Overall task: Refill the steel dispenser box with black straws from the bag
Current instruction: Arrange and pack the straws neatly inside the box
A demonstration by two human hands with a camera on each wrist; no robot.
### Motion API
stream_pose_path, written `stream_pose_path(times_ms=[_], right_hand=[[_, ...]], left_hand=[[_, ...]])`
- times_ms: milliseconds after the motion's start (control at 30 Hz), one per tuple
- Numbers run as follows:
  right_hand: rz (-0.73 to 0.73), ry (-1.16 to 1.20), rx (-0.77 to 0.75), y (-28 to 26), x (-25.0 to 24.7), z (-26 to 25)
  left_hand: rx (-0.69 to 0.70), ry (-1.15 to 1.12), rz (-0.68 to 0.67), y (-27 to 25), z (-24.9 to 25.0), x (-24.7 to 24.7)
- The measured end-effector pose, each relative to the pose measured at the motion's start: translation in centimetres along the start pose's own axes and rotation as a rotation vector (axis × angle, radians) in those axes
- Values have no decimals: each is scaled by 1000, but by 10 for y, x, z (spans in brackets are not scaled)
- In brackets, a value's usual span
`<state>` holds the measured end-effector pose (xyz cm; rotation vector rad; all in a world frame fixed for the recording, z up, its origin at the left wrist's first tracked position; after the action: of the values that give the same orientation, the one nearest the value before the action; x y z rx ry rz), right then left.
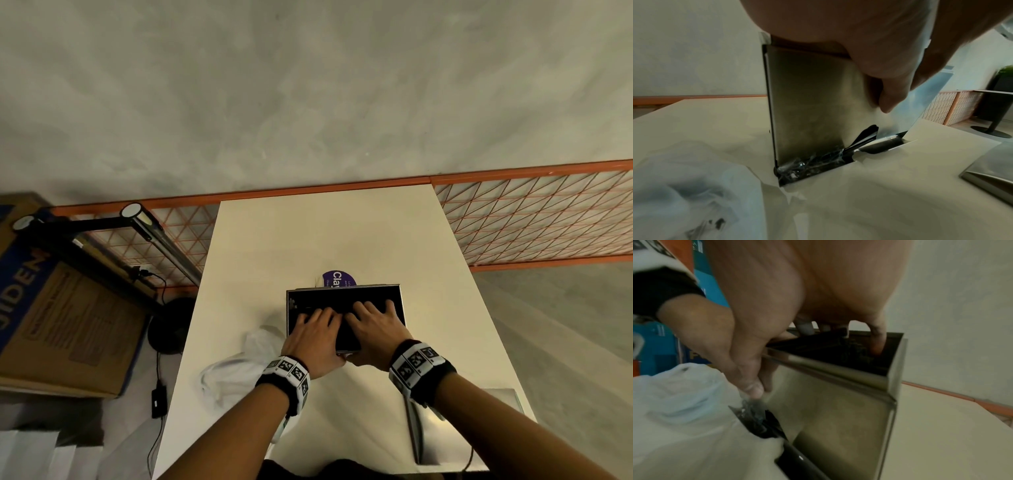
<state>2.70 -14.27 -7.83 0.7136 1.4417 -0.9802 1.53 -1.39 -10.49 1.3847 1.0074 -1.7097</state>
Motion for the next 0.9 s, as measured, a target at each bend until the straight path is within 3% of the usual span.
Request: stream_pose_path(times_ms=[300,533,767,900], right_hand=[[-4,102,40,-3,12,11],[36,76,23,0,9,12],[101,110,-66,-9,7,8],[60,106,-68,-7,11,8]], left_hand=[[44,7,92,-3,-3,-3],[16,13,-18,6,-4,-2],[0,11,-22,6,-4,4],[0,-25,-17,5,-4,4]])
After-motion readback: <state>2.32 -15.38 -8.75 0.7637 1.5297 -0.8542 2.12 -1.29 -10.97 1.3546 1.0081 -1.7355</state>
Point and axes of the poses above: each hand's wrist, its own y-axis towards the middle knuckle, its own x-axis out of the palm, z = x × y, the point moved 5 cm from there along y, towards the middle knuckle, and after that the axes turned 5 degrees about x, right-handed, at the moved point
